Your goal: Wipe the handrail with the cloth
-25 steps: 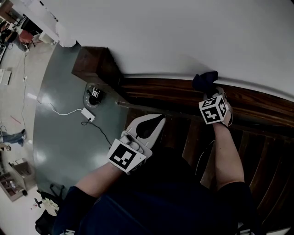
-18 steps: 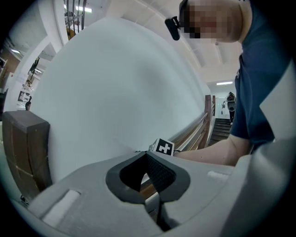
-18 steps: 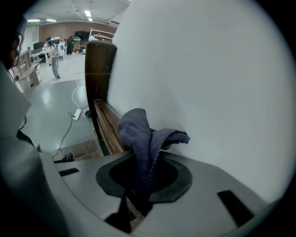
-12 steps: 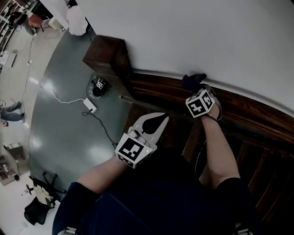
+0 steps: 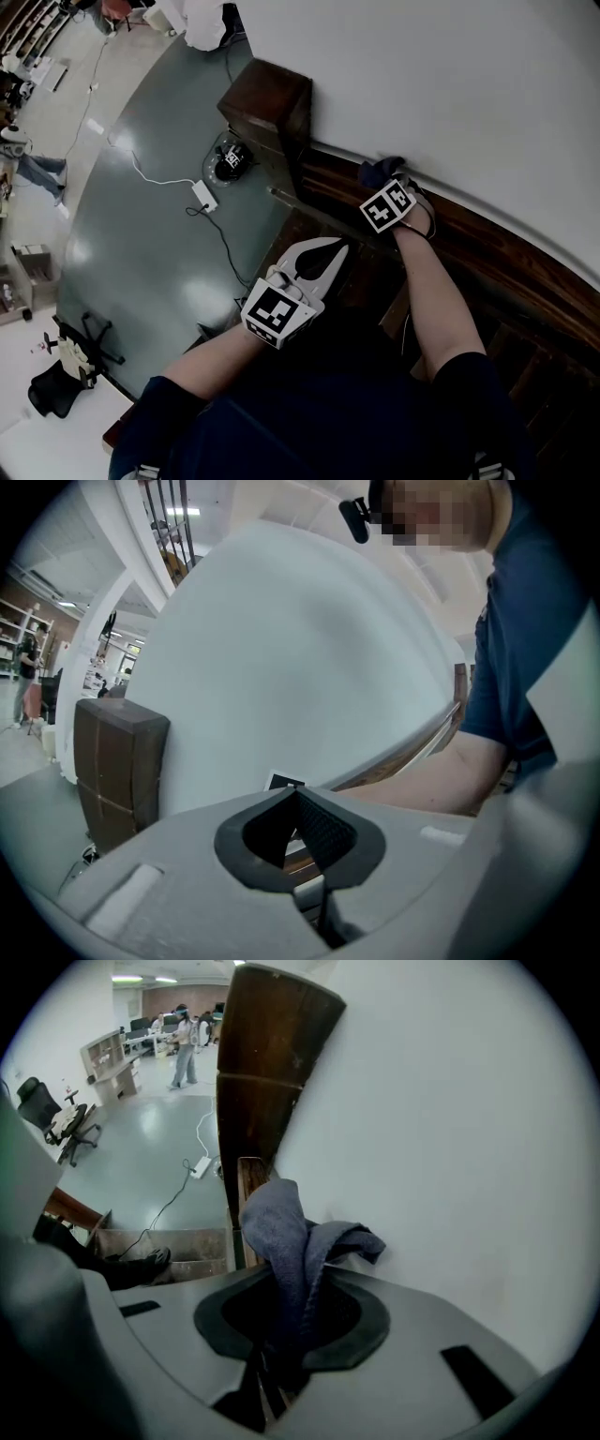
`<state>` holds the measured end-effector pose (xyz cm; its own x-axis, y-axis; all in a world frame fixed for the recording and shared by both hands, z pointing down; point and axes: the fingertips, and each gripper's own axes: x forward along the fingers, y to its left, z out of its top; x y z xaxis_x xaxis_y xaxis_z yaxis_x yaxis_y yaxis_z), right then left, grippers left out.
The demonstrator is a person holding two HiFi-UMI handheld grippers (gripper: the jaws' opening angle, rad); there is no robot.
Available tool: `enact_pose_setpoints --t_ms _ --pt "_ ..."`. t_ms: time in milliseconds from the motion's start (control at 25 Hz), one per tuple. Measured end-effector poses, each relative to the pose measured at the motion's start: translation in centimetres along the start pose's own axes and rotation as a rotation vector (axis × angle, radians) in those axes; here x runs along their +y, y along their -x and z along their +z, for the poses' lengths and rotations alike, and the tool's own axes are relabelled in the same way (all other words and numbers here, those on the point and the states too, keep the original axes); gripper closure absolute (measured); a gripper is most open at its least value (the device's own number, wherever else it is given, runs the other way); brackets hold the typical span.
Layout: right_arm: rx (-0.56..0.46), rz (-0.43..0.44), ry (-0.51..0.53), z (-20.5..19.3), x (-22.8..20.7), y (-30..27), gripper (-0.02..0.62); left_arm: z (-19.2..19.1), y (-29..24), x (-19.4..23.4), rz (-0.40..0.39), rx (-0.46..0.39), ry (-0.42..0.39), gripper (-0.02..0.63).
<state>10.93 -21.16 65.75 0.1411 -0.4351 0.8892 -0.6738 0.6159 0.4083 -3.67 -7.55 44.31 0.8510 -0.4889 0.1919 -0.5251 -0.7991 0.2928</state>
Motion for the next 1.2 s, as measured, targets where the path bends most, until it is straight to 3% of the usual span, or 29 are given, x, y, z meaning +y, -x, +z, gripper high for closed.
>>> enact_pose_setpoints --t_ms 360,1200 --pt "-0.01 0.074 0.156 7.4 4.9 -6.0 0.508 -0.9 2.8 4.4 0.138 -0.002 0.039 0.603" --pt "-0.035 0.118 0.359 16.7 10.1 -12.8 0.506 -2.2 7.2 7.6 0.276 0.007 0.085 0.603"
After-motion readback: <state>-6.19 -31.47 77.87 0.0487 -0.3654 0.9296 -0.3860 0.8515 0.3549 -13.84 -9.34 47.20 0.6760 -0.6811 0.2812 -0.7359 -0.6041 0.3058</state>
